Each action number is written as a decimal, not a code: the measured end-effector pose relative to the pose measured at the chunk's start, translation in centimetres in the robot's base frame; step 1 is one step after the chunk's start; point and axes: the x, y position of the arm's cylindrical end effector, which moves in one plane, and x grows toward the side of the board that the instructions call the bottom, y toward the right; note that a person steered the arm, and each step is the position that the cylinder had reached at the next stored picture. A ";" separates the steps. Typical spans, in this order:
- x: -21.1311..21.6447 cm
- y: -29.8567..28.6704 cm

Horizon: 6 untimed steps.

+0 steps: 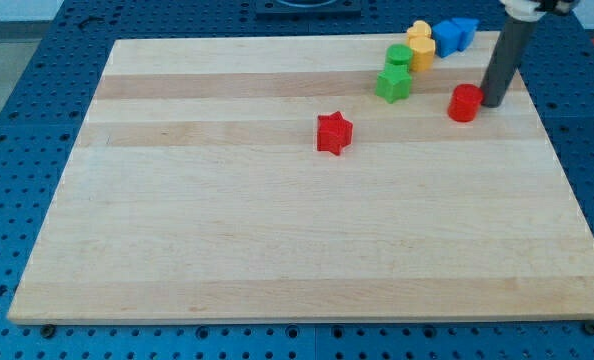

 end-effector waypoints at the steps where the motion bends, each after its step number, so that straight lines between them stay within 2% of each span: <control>1: 0.1 -3.6; 4: 3.3 -12.9; 6: 2.7 -11.7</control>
